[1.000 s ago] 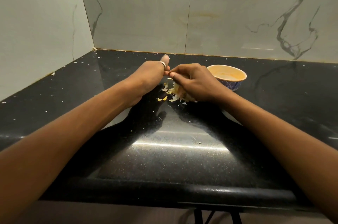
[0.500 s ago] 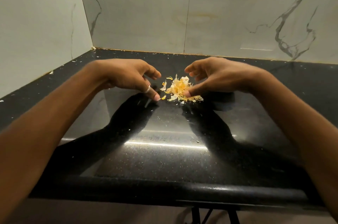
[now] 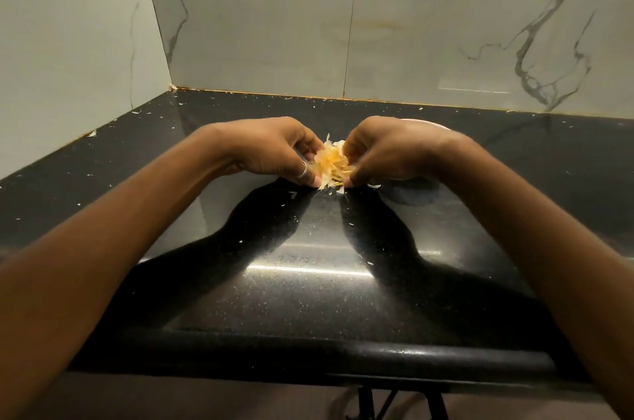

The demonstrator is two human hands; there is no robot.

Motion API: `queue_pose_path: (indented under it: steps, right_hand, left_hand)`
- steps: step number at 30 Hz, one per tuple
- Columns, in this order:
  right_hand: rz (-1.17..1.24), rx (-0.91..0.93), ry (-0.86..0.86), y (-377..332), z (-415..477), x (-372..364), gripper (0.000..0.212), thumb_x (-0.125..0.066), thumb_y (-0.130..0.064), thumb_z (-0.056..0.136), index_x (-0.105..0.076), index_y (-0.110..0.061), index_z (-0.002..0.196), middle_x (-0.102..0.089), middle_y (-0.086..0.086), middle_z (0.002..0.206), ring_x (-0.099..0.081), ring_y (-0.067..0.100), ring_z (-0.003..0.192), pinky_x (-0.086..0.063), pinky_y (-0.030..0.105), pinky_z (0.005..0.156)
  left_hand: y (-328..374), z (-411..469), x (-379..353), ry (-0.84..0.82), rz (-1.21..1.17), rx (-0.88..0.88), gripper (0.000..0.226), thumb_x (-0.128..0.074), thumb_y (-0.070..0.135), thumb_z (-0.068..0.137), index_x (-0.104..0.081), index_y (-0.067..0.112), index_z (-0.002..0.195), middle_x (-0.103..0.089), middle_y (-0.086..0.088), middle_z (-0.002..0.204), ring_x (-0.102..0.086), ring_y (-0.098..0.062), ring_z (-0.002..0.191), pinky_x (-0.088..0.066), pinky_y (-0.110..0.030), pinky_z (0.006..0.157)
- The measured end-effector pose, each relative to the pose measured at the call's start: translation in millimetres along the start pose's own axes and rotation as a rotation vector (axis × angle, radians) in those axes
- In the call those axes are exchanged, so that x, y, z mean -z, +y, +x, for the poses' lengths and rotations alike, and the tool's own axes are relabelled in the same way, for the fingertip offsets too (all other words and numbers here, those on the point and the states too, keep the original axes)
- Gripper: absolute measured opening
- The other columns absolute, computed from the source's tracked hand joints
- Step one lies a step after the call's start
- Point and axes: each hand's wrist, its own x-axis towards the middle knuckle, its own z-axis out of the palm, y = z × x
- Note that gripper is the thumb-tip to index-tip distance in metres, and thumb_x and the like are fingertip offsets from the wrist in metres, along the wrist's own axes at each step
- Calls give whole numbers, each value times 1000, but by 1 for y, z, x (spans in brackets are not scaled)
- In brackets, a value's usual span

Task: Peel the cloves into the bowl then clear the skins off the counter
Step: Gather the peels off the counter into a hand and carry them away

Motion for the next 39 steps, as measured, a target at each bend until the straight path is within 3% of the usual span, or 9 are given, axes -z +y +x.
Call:
queue_pose_path:
  steps: [4,9,13,19,21,23,29,34,39]
  right_hand:
    - [155,-2,68,4,-3,9,45,-80,-30,85,-67,-14,125,-72,0,112,-66,15,99,-54,33,91]
    - [193,28,111,-4,14,-5,75,-52,-64,93,-46,-12,146,-54,7,145,-54,22,127,-45,40,107]
    - [140,22,120,-11,34,-33,100,-40,-86,82,-33,-16,153,-41,13,154,-44,30,138,-39,47,112]
    - [151,64,269,-11,34,-55,96,-59,-81,76,-35,-25,151,-27,12,155,-28,33,143,-32,48,116]
    - [129,57,313,-9,37,-55,104,-58,-85,72,-30,-28,153,-17,14,162,-20,35,149,-26,52,120]
    - [150,62,294,-7,40,-56,106,-56,-87,71,-29,-27,154,-20,12,163,-22,33,149,-28,52,119]
    - [123,145,290,-7,45,-61,79,-47,-81,79,-51,-31,139,-53,4,137,-49,26,128,-44,49,105]
    - [44,169,409,-10,39,-62,38,-54,-59,93,-65,-29,114,-58,0,119,-52,26,116,-42,45,94]
    - [-14,161,512,-13,33,-65,35,-52,-51,97,-61,-20,111,-58,5,110,-56,29,107,-41,36,73]
  left_hand:
    - [1,-4,8,57,-49,21,45,-76,5,85,-62,12,127,-67,-6,116,-69,-10,85,-59,-17,73]
    - [-11,0,17,247,-59,51,35,-64,5,95,-60,10,130,-64,-3,103,-59,-9,81,-52,-14,55]
    - [-20,5,18,327,-17,64,29,-60,12,99,-63,12,127,-65,-6,104,-60,-15,86,-54,-19,60]
    - [-17,5,14,380,-11,78,27,-59,14,100,-65,16,126,-68,-7,107,-67,-29,102,-58,-36,79]
    - [-14,2,10,397,-24,61,27,-58,14,100,-65,14,126,-68,-10,109,-66,-25,97,-58,-35,77]
    - [-11,-2,8,404,-72,45,25,-57,15,101,-65,12,125,-67,-11,109,-61,-16,90,-55,-28,70]
    - [3,-20,6,430,-127,3,20,-58,25,101,-67,17,116,-67,-7,111,-62,-13,97,-56,-26,74]
    - [15,-41,-7,565,-426,-44,19,-58,34,101,-69,19,106,-71,-1,109,-62,-6,90,-55,-25,76]
    - [18,-50,-32,666,-790,68,24,-55,35,102,-69,16,105,-71,1,102,-64,-10,94,-55,-26,81]
